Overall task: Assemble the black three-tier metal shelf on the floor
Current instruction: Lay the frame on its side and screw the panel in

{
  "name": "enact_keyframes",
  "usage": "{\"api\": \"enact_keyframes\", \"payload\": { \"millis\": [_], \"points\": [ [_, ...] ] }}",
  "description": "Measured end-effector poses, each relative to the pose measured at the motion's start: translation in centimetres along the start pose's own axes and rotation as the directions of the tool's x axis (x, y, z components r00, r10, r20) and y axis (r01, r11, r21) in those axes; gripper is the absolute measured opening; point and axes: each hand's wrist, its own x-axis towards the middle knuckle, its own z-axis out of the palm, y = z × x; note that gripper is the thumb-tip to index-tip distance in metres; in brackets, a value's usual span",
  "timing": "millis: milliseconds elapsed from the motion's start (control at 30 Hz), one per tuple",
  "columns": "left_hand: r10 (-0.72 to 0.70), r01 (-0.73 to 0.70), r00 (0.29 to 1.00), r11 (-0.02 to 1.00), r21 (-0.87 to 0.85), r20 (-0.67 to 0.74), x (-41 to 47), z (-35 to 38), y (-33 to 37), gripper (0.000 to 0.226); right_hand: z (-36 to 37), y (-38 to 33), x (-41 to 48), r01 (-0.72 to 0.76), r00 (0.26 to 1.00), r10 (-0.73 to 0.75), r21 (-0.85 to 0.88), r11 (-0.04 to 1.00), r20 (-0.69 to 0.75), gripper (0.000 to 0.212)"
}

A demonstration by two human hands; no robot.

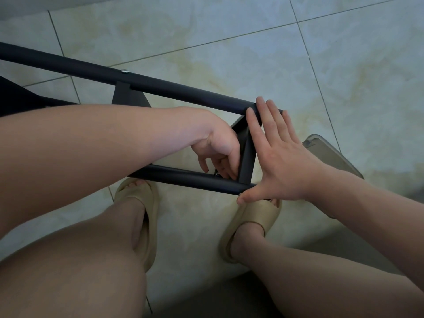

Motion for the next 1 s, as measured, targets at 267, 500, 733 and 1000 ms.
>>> {"api": "enact_keyframes", "payload": {
  "millis": [267,500,733,1000],
  "points": [
    [-0.025,0.025,1.0,0.999,0.036,0.008,-0.13,-0.09,-0.1,0.032,0.17,0.16,0.04,0.0,1.0,0.0,-0.002,1.0,-0.01,0.157],
    [-0.015,0.015,1.0,1.0,0.025,0.001,0.06,0.12,0.03,0.026,0.18,-0.06,-0.08,0.001,1.0,-0.001,-0.005,1.0,-0.004,0.159],
    [0.032,-0.032,0.999,0.999,-0.039,-0.015,0.29,0.17,-0.28,0.041,0.21,0.01,-0.03,0.005,1.0,-0.005,-0.003,1.0,-0.016,0.157],
    [0.055,-0.056,0.998,0.996,-0.063,-0.022,0.21,0.33,-0.5,0.042,0.3,0.08,0.01,0.004,1.0,-0.004,0.003,1.0,-0.015,0.156]
  ]
}}
